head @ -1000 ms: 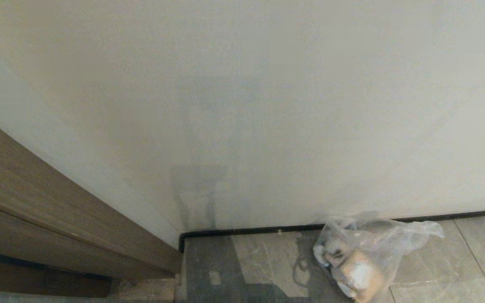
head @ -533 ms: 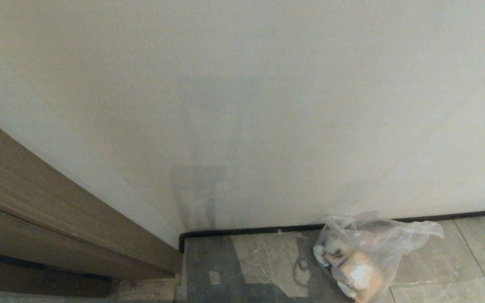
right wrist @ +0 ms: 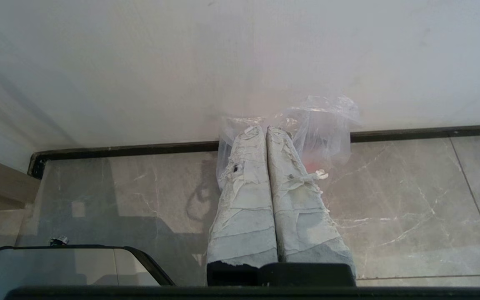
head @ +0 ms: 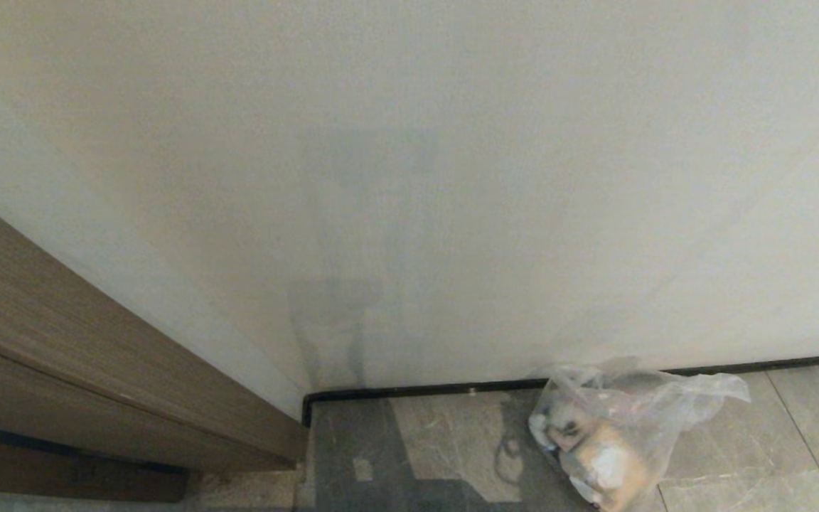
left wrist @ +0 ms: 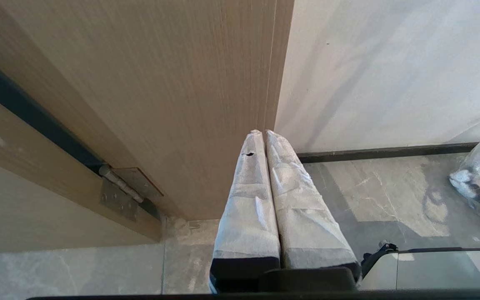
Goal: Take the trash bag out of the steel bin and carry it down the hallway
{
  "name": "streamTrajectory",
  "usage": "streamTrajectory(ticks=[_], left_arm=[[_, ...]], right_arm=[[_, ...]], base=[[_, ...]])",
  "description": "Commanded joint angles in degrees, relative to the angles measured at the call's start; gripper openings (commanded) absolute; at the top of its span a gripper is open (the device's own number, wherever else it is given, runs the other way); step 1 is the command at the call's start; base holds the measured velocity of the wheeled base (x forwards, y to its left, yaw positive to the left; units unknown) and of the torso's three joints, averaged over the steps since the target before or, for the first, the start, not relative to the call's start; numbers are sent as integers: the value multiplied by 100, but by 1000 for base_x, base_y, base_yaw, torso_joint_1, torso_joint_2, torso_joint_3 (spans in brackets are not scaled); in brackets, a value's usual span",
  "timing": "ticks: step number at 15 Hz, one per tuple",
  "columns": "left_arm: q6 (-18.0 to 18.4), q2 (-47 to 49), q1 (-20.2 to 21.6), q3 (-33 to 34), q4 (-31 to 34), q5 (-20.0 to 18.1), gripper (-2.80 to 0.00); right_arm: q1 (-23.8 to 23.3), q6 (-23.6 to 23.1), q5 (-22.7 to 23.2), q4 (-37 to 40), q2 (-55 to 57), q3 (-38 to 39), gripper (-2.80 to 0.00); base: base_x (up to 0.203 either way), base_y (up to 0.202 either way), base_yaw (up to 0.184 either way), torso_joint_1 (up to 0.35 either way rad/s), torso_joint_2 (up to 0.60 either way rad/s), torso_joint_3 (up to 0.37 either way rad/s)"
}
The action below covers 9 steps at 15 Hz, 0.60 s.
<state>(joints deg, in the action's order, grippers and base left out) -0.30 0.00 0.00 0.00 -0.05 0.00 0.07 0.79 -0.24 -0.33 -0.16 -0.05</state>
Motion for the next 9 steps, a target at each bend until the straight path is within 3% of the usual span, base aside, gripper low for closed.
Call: streamTrajectory(ticks=[1, 9], left_arm=[[-5, 0, 0, 0, -4, 0, -280], [-5, 0, 0, 0, -4, 0, -280]], right_arm=[[1, 0, -2, -2, 16, 1, -280], [1, 0, -2, -2, 16, -2, -280]], base=[[0, 0, 0, 0, 0, 0], [0, 0, 0, 0, 0, 0]])
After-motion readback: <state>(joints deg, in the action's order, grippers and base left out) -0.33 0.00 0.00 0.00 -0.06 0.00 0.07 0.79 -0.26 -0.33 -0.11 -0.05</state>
